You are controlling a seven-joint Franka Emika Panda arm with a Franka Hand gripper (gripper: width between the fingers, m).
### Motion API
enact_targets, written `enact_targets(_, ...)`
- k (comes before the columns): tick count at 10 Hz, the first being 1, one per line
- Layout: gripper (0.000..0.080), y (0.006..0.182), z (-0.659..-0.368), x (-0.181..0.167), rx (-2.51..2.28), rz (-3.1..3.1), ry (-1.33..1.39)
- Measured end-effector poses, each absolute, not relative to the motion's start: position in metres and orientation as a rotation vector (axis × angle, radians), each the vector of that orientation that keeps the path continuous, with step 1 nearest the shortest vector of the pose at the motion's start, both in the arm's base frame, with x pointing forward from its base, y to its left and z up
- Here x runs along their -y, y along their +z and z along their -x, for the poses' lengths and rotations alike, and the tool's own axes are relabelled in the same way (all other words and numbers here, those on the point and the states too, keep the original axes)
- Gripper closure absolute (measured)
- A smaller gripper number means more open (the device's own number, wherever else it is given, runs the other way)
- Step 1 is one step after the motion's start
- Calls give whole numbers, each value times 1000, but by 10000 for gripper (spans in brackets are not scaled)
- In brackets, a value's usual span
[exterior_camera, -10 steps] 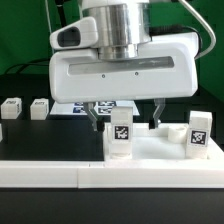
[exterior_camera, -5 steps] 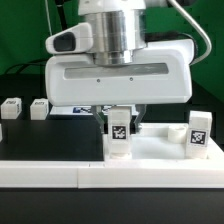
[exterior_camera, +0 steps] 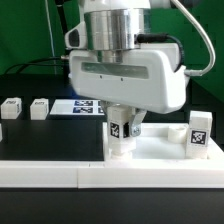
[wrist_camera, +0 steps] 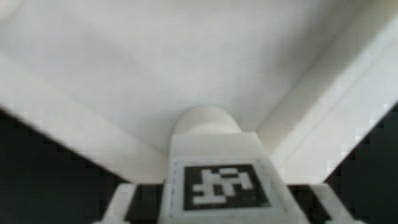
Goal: Assemble square table
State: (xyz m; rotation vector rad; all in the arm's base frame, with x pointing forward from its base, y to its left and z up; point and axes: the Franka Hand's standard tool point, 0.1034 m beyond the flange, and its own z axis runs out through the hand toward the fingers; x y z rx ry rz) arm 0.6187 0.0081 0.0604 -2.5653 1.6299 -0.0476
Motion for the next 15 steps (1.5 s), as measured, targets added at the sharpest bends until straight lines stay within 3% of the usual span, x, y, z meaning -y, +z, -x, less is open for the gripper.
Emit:
enact_targets(3,526,58,-621,-8,-2136,2096,-7)
enact_targets(4,430,58,-621,-8,-2110,2123,-9)
enact_targets(5,430,58,-621,-8,-2037,2195,-17)
enact_targets(6,243,58,-621,-8,-1797,2400,-42)
enact_targets(7,243,60,-623,-5,-1568,2555,-54)
enact_targets(8,169,61,-624,-2,-1335,2682,-51)
enact_targets(11,151,60,-623,0,-1135,2786,-75)
enact_targets(15,151,74,-628,-5,-76,3093,-145)
